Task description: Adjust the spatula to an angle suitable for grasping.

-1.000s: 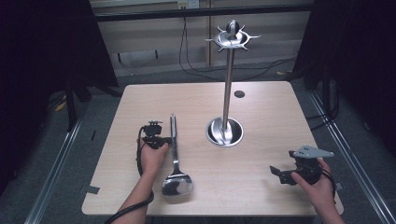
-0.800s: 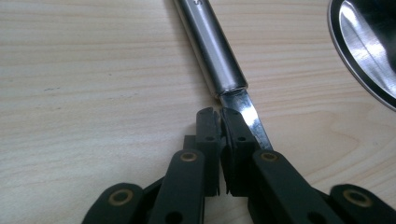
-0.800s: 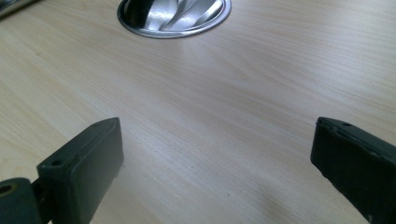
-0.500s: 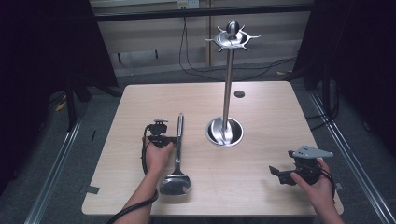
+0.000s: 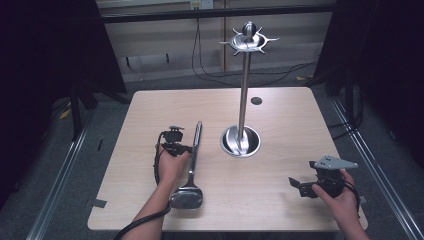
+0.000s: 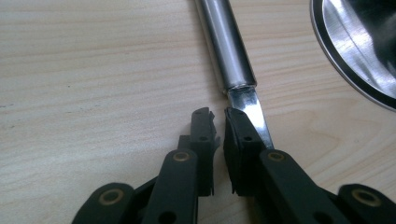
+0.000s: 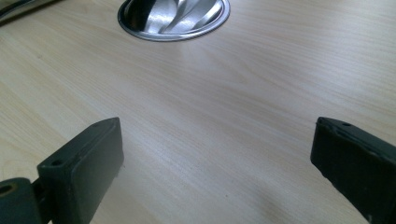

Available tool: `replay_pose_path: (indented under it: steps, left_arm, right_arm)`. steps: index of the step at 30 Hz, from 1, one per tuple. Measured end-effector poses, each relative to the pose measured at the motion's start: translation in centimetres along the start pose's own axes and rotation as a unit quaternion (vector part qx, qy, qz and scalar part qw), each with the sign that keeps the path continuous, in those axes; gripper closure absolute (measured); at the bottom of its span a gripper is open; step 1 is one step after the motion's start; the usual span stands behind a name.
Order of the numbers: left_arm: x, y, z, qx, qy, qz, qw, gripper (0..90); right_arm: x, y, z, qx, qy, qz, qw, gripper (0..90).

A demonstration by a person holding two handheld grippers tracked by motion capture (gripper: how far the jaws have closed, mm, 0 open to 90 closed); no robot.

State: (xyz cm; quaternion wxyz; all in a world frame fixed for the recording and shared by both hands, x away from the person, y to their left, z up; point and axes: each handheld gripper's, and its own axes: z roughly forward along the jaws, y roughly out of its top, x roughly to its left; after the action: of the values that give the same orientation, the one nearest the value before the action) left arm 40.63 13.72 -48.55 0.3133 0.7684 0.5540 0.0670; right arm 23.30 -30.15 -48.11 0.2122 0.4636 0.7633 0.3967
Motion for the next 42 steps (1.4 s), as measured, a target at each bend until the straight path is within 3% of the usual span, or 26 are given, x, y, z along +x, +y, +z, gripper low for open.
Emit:
replay_pose_path:
  steps: [1,2,4,14,20,24,27,28,31,33,35,36,38,42]
  left_arm:
    - [0.0,0.0,0.0,0.0,0.0,0.0,1.0,78.6]
    - [-0.1,0.2,-0.3,0.006,0.005,0.015,0.9999,76.4]
    - [-0.1,0.4,-0.5,0.016,0.003,0.026,0.9995,75.5]
    - [-1.0,1.0,-0.9,0.045,-0.005,0.038,0.9983,63.1]
    - [-1.9,1.2,-0.3,0.067,0.01,0.047,0.9966,57.6]
    - [-2.2,1.0,0.4,0.084,0.007,0.041,0.9956,57.4]
    - [-2.4,1.2,0.6,0.082,0.016,0.041,0.9957,58.1]
    - [-2.4,1.3,0.6,0.089,0.024,0.052,0.9943,60.1]
    - [-2.9,1.5,0.7,0.1,0.032,0.052,0.9931,67.7]
    - [-3.5,1.5,0.8,0.108,0.057,0.07,0.99,67.8]
    - [-3.8,1.5,0.9,0.107,0.062,0.063,0.9903,68.4]
    - [-3.9,1.6,0.9,0.112,0.071,0.073,0.9885,68.4]
    - [-4.4,1.7,1.1,0.116,0.084,0.071,0.9871,68.9]
    - [-4.3,1.7,1.1,0.116,0.075,0.061,0.9886,70.5]
  right_arm:
    - [0.0,0.0,0.0,0.0,0.0,0.0,1.0,2.2]
    - [0.0,0.0,0.0,0.0,0.0,0.0,1.0,2.2]
    - [-0.1,0.0,0.0,0.0,0.0,0.0,1.0,2.2]
    - [0.1,0.0,0.0,0.002,-0.003,0.0,1.0,2.2]
    - [0.0,0.0,0.0,0.001,-0.005,-0.005,1.0,2.2]
    - [0.0,0.0,0.0,0.002,-0.003,-0.003,1.0,2.2]
    - [0.1,0.1,0.0,0.002,-0.003,-0.002,1.0,2.2]
    - [0.1,0.1,0.0,0.001,-0.004,-0.003,1.0,2.2]
    - [0.0,0.1,0.0,0.002,-0.004,-0.005,1.0,2.2]
    - [0.0,0.1,0.0,0.001,-0.004,-0.004,1.0,2.2]
    - [0.1,0.1,0.0,0.0,-0.002,-0.004,1.0,2.2]
    - [0.1,0.1,0.0,0.0,-0.002,-0.004,1.0,2.2]
    - [0.2,0.2,0.1,-0.001,0.0,-0.006,1.0,2.2]
    - [0.1,0.1,0.1,0.001,-0.003,-0.005,1.0,2.2]
